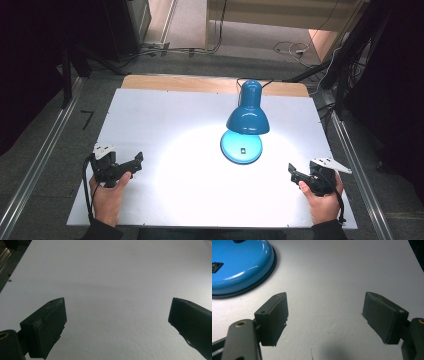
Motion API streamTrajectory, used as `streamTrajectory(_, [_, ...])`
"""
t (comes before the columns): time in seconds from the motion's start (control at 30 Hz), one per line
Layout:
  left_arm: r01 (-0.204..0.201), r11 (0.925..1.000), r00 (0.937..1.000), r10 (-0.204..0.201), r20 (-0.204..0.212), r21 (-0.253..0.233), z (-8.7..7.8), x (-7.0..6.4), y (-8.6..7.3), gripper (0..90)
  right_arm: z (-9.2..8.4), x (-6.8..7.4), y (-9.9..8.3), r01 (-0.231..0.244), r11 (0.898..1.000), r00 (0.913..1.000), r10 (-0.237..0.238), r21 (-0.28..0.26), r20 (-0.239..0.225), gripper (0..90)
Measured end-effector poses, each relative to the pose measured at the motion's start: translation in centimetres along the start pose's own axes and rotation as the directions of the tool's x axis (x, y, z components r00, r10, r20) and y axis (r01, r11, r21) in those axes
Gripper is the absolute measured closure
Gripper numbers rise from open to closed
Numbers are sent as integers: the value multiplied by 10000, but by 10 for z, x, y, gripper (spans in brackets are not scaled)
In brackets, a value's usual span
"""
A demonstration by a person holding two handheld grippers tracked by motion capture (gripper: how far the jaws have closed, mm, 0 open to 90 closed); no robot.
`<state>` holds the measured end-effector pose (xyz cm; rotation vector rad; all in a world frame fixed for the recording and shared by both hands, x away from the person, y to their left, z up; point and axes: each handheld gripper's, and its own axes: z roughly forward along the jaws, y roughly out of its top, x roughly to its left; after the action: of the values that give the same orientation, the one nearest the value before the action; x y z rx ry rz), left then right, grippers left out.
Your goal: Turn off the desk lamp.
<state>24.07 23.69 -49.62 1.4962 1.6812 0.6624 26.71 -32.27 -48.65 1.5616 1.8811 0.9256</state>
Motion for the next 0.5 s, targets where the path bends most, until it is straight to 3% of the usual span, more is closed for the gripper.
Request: streamTrajectory(0.5, [-1,10000,10000,1,5,-23,0,0,0,24,-4,19,5,132,9998,9982,-139,-127,-575,213])
